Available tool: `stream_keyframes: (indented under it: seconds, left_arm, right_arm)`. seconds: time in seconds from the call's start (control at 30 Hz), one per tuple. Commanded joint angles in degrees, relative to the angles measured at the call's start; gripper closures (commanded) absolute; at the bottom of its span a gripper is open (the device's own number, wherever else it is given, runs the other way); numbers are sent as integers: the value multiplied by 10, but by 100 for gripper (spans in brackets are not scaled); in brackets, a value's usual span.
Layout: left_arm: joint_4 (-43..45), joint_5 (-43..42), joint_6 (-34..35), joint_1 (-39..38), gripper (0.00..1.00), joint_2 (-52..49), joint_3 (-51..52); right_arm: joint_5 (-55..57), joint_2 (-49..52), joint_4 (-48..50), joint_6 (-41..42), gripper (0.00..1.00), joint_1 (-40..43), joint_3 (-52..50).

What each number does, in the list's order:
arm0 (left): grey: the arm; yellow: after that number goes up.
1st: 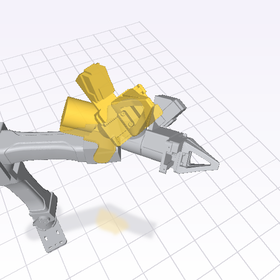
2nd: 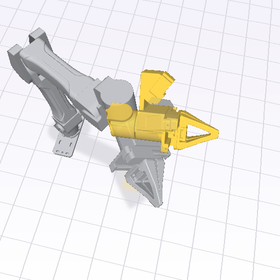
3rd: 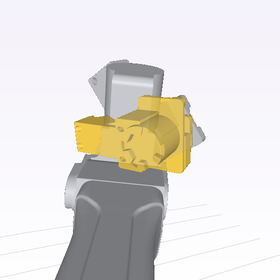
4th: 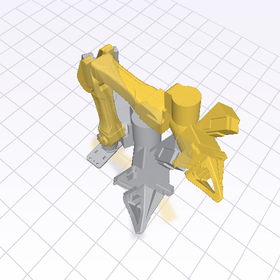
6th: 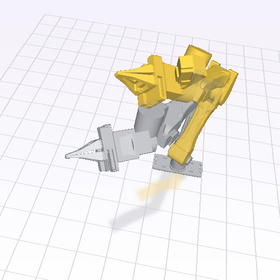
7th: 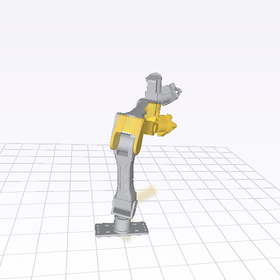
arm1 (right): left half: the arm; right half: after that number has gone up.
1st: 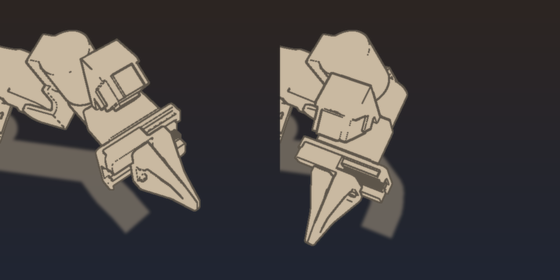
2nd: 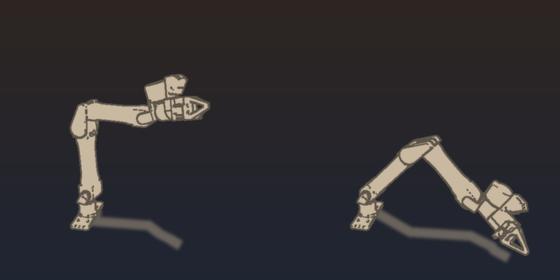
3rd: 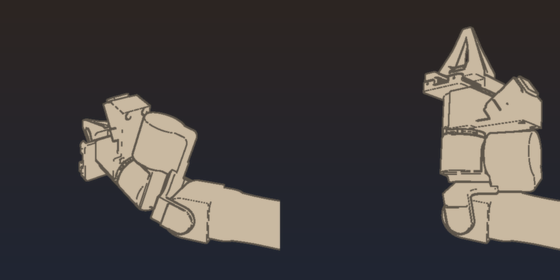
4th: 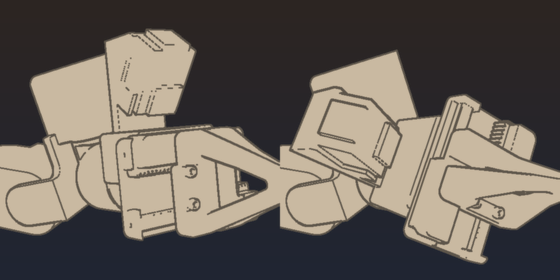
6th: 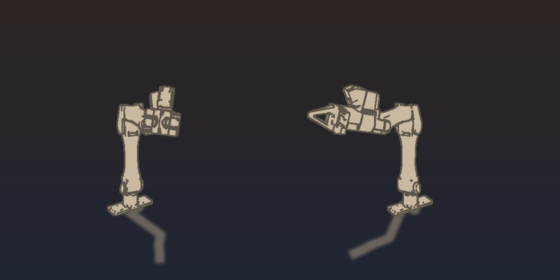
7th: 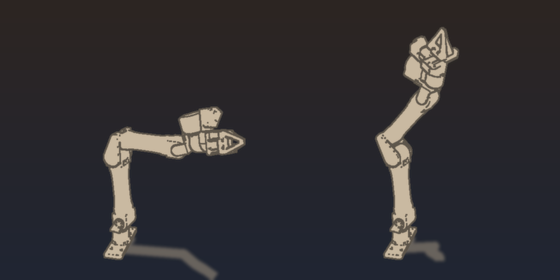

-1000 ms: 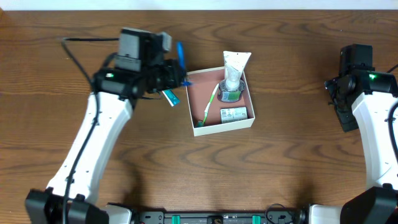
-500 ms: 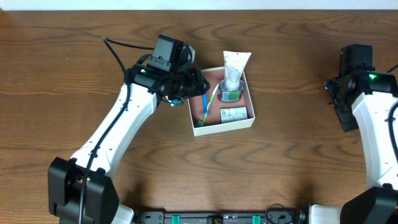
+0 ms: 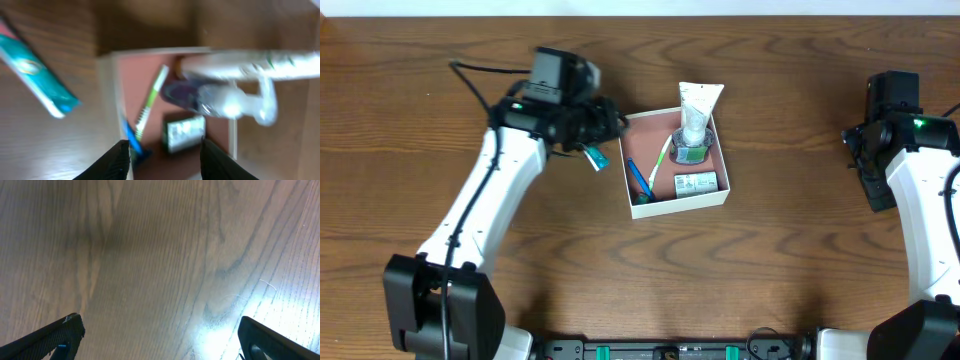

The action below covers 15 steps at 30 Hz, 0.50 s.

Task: Pack container
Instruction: 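Grasp the Colgate toothpaste tube with the left gripper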

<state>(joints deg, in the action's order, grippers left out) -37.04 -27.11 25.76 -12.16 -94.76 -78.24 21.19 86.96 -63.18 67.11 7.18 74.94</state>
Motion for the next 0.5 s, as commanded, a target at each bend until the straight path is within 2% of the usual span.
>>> stream_keyframes:
  seconds: [0.0,0.23,0.47]
  left_arm:
    - [-1,48,-24,33,54,2,-5]
    - [14,235,-28,43,53,-2,-5]
    - [63,252,-32,43,53,-65,-5]
  right_arm:
    - [8,3,0,-5,1,3,4]
    - [8,3,0,-5,1,3,4]
    - [8,3,0,-5,1,3,4]
